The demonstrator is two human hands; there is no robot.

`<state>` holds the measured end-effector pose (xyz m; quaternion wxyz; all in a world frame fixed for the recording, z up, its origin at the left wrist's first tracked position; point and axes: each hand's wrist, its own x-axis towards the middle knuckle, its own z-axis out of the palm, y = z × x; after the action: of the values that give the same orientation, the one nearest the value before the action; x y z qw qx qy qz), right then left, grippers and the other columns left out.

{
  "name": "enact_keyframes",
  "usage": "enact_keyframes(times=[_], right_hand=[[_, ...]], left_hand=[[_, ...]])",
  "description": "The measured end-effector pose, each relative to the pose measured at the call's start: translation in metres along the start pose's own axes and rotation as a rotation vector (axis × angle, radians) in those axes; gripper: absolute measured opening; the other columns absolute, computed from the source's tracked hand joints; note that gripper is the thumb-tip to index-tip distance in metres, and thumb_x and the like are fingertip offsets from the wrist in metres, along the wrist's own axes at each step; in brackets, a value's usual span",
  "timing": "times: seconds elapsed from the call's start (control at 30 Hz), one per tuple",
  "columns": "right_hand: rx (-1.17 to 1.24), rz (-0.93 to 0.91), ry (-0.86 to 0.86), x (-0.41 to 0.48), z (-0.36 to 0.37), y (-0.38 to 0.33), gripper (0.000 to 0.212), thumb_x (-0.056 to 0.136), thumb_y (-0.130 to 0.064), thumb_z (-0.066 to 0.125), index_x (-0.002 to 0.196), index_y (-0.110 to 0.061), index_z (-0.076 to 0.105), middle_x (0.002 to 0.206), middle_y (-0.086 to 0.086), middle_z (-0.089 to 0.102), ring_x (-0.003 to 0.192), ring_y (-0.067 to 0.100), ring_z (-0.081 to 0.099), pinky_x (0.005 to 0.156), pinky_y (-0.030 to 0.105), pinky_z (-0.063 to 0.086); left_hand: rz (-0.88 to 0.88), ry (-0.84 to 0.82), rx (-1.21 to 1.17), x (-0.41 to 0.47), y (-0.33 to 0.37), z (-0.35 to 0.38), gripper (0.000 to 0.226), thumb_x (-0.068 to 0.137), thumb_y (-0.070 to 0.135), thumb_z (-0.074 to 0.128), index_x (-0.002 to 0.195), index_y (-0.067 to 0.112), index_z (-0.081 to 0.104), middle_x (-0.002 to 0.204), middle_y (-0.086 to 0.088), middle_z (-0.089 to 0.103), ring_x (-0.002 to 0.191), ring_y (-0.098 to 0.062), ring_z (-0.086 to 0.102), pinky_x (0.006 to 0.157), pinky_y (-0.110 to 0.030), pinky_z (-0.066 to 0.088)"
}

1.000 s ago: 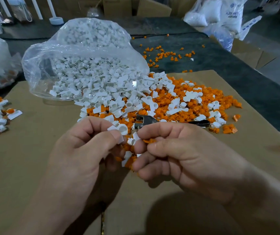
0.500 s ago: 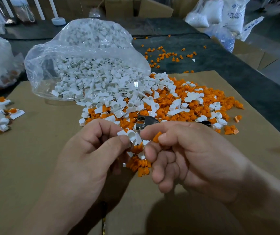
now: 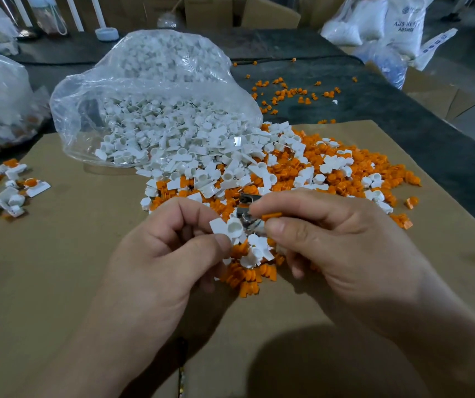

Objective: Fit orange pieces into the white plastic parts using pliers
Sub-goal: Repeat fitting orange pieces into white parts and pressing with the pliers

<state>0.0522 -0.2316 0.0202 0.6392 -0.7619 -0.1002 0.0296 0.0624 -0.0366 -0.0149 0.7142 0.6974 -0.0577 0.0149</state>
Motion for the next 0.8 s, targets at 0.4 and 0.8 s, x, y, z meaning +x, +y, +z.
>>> enact_keyframes(times=[0.4,0.8], right_hand=[[0.500,0.094,-0.175,0.006,0.008,0.005,0.013,0.075,-0.022,0.071,0.086,-0.016,0.072,0.076,0.014,0.069,0.062,0.026,0.069,0.051,0.028,0.054],[0.064,-0.019,-0.050,0.002,0.014,0.010,0.011,0.085,-0.026,0.060,0.093,-0.029,0.068,0.074,0.006,0.070,0.063,0.022,0.069,0.058,0.049,0.059]], left_hand=[[0.010,0.044,0.000,0.000,-0.002,0.002,0.025,0.061,0.039,0.075,0.083,0.027,0.071,0.062,-0.001,0.062,0.052,-0.015,0.059,0.049,-0.030,0.047],[0.127,-0.002,0.084,-0.006,0.001,0.005,0.028,0.067,0.043,0.072,0.094,0.038,0.072,0.067,0.014,0.065,0.059,-0.005,0.064,0.051,-0.015,0.049]])
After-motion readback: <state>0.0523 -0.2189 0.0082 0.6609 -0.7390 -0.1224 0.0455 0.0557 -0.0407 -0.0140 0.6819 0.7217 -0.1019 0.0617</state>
